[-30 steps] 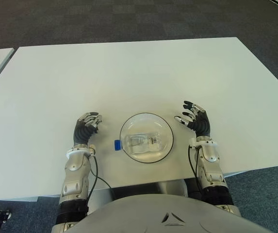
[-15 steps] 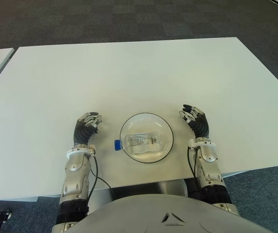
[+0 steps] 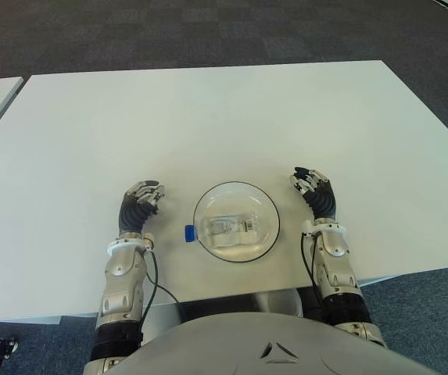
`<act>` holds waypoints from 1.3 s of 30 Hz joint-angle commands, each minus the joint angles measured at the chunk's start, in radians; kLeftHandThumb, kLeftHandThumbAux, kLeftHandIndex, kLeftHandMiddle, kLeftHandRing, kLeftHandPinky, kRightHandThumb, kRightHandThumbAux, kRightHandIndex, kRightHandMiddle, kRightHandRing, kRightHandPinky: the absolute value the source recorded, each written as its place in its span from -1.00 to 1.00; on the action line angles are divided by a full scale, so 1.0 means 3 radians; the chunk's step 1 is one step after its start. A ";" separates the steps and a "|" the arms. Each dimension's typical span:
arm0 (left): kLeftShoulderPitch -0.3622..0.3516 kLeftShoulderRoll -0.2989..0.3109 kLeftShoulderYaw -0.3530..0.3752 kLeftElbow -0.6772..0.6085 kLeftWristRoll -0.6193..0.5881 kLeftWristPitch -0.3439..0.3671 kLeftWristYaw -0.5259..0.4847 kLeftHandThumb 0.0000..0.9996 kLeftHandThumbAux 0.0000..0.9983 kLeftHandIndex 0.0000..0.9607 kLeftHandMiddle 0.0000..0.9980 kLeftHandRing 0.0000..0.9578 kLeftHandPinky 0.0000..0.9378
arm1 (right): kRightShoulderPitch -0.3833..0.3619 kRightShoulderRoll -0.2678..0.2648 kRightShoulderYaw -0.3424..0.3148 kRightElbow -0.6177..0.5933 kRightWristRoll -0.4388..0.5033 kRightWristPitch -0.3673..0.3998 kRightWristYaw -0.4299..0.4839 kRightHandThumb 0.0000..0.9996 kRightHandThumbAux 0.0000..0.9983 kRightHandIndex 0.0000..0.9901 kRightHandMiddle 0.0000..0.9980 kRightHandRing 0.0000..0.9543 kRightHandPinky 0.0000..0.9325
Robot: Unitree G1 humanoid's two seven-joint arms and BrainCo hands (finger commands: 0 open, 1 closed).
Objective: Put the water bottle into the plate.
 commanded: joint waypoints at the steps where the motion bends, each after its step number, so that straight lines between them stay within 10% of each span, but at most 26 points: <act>1: 0.0002 0.0004 -0.0014 0.0077 0.0020 0.0093 -0.0002 0.68 0.36 -0.16 0.12 0.57 0.57 | 0.0063 0.0036 -0.0008 0.0126 0.0003 0.0167 0.0014 0.40 0.47 -0.15 -0.01 0.04 0.08; 39: 0.0010 -0.0017 -0.0022 0.0015 0.0046 0.0180 0.0017 0.68 0.36 -0.17 0.13 0.57 0.58 | 0.0141 -0.0073 0.0134 -0.0038 -0.0081 0.0282 0.0302 0.40 0.48 -0.14 0.04 0.14 0.22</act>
